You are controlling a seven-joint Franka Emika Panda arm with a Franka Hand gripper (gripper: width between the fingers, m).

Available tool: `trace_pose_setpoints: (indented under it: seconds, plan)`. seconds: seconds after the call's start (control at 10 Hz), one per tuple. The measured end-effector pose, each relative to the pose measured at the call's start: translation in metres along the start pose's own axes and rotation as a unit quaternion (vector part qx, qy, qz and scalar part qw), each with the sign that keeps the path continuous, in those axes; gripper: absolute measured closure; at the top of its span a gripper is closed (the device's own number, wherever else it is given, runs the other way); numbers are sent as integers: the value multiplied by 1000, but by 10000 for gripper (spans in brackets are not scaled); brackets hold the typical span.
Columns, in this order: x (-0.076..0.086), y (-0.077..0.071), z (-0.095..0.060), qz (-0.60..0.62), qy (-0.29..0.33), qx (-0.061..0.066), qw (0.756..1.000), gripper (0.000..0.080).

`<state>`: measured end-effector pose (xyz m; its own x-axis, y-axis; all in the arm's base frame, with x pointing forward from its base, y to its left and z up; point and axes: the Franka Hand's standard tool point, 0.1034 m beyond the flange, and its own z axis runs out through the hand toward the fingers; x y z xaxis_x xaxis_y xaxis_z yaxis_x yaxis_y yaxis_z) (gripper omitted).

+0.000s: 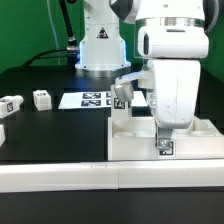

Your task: Assemble square table

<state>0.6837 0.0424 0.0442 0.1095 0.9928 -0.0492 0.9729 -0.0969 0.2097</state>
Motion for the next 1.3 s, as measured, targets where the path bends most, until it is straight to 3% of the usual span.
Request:
trace_pose_setpoints:
  seconds: [0.4, 0.5, 0.6, 0.8, 0.9, 1.3]
  plan:
    - [-2, 1, 0, 1, -9, 2, 1000, 739]
    - [-2, 1, 0, 1, -9, 2, 1000, 640]
    - [-2, 1, 0, 1, -9, 2, 1000, 640]
    - [-3, 1, 0, 2, -9, 2, 1000, 263]
    - [-3, 1, 0, 2, -9, 2, 1000, 185]
    - [-4, 1, 0, 3, -9, 2, 1000, 152]
